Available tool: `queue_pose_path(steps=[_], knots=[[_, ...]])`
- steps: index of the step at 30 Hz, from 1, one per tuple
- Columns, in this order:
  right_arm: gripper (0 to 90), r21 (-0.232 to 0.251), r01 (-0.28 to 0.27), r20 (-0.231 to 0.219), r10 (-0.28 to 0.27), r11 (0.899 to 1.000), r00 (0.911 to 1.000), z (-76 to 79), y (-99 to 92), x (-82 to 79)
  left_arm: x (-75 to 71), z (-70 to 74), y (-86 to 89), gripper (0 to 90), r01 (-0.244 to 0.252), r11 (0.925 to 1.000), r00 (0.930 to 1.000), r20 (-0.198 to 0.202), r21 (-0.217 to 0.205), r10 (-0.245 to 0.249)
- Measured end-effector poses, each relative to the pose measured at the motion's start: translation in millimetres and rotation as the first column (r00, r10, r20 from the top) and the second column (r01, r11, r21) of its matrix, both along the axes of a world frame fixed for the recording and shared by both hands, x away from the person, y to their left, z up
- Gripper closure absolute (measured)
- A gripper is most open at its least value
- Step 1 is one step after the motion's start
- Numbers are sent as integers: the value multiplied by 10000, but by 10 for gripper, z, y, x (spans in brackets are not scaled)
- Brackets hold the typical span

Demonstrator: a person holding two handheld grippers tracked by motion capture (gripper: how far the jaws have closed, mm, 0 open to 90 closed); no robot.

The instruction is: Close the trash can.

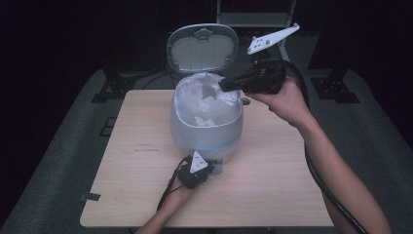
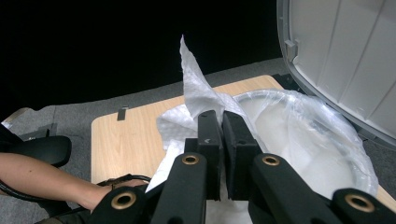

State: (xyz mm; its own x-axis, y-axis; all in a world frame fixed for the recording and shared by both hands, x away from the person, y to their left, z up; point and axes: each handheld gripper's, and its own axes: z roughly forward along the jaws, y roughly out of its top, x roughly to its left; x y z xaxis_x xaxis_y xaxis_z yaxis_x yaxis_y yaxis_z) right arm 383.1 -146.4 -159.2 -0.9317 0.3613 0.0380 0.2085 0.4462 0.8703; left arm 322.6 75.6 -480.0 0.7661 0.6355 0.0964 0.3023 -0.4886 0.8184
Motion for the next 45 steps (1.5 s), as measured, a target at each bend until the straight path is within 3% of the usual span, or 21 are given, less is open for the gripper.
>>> queue_pose_path(steps=[21, 37, 45], knots=[[861, -15, 253, -382, -253, 9997, 9989, -139, 38, 198, -5, 0, -3, 824, -19, 10000, 10000, 31, 37, 19], [861, -157, 231, -490, -238, 9996, 9985, -259, 177, 346, -3, 2, 0, 824, 3, 10000, 10000, 10, 42, -4], [837, -244, 373, -799, -392, 9990, 9960, -353, 240, 428, -2, 2, 1, 824, 13, 10000, 10000, 5, 28, -13]])
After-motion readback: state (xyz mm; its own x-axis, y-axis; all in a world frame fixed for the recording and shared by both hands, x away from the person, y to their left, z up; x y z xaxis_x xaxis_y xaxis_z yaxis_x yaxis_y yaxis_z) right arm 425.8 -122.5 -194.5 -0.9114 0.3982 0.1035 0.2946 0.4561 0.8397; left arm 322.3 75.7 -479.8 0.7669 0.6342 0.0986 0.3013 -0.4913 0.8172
